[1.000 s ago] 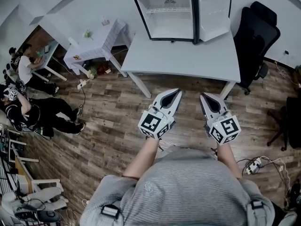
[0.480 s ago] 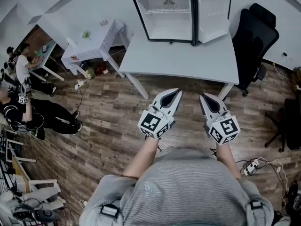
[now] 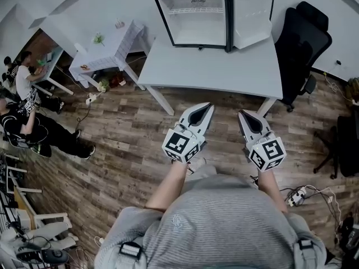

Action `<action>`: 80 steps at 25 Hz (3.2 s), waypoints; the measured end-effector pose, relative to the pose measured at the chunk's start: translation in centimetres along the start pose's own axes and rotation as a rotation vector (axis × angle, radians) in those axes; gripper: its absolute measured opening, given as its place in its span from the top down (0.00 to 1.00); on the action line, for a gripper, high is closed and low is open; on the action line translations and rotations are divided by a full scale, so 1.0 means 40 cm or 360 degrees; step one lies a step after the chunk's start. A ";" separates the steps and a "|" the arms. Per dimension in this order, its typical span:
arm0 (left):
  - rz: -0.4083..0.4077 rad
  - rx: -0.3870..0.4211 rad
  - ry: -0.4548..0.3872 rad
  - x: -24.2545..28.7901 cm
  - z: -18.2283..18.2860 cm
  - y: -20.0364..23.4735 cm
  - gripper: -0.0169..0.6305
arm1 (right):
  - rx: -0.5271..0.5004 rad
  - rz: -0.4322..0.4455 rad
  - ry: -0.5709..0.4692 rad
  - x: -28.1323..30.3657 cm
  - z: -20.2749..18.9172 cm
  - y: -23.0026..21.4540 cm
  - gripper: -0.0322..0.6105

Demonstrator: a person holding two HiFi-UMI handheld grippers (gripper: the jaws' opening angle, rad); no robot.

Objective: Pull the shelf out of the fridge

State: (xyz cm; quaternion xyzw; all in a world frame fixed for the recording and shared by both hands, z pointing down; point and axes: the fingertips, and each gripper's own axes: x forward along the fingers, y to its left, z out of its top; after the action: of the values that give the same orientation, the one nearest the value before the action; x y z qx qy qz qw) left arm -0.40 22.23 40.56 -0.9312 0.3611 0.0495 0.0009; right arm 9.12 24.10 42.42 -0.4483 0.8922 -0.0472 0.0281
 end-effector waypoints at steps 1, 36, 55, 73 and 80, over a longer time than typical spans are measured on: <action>0.0005 0.0000 -0.0001 0.001 0.000 0.006 0.96 | -0.0001 -0.0001 0.0004 0.000 0.000 -0.001 0.93; -0.0031 -0.0003 0.0007 0.458 -0.017 0.726 0.96 | -0.0007 -0.0053 0.0050 0.705 0.010 -0.365 0.93; -0.0117 -0.0115 0.0084 0.677 -0.099 1.045 0.95 | -0.0016 -0.0086 0.0042 1.072 0.033 -0.522 0.93; -0.0131 -0.0142 0.0055 0.828 -0.080 1.099 0.95 | -0.0074 -0.0048 -0.0027 1.158 0.110 -0.646 0.93; -0.0125 -0.0227 0.0065 0.841 -0.085 1.091 0.95 | -0.0087 0.0015 -0.0016 1.178 0.117 -0.642 0.93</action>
State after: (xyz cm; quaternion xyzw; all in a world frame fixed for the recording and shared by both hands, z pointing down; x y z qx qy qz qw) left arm -4.75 -32.80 42.30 -0.9431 0.3199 0.0561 -0.0708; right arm 1.91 -29.23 40.20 -0.4450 0.8951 -0.0204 0.0204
